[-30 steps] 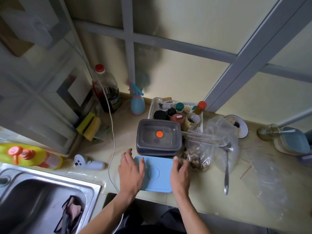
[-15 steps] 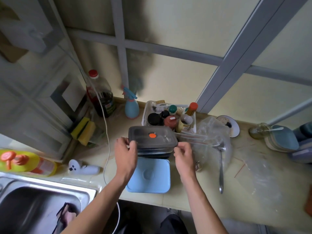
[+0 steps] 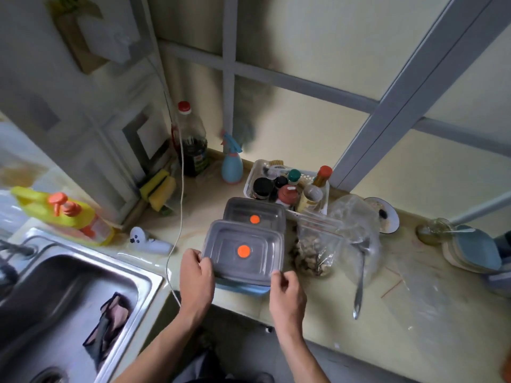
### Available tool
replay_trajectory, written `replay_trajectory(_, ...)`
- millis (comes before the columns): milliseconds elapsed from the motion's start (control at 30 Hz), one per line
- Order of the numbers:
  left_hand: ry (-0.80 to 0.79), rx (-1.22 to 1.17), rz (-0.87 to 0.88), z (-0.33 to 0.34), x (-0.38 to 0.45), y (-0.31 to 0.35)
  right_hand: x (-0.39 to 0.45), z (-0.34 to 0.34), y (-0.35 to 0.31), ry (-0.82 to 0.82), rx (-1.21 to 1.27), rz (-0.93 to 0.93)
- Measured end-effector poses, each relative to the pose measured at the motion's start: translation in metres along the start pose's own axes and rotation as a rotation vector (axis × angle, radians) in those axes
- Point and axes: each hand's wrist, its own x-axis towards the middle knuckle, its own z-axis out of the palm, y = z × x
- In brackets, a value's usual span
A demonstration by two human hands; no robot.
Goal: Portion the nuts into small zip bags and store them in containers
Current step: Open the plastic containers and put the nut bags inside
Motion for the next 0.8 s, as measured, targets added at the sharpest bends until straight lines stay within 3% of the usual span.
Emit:
replay_trajectory(100, 0.068, 0.043, -0.006, 0.001, 0.000, 0.014, 0.010, -0.007, -0.008, -0.036, -0.014, -0.051)
replay_trajectory(200, 0.049, 0.244, 0.260, 0.004, 0.004, 0.025, 0.027, -0.007, -0.015, -0.098, -0.025, -0.137)
replay_trajectory(267, -0.120, 0.441, 0.517, 0.008, 0.009, 0.035, 0.040, -0.006, -0.020, -0.124, -0.027, -0.177)
replay_trajectory(333, -0.405, 0.696, 0.666, 0.016, 0.014, 0.049, 0.047, -0.009, -0.032, -0.179, -0.052, -0.207)
replay_trajectory(433, -0.635, 1.071, 0.645, 0.030, 0.019, 0.060, 0.050, -0.014, -0.044, -0.296, -0.122, -0.235)
replay_trajectory(633, -0.570, 1.270, 0.601, 0.043, 0.017, 0.076, 0.051, -0.014, -0.049, -0.212, -0.236, -0.327)
replay_trajectory(800, -0.582, 1.284, 0.605, 0.042, 0.016, 0.083, 0.048, -0.014, -0.057, -0.154, -0.308, -0.390)
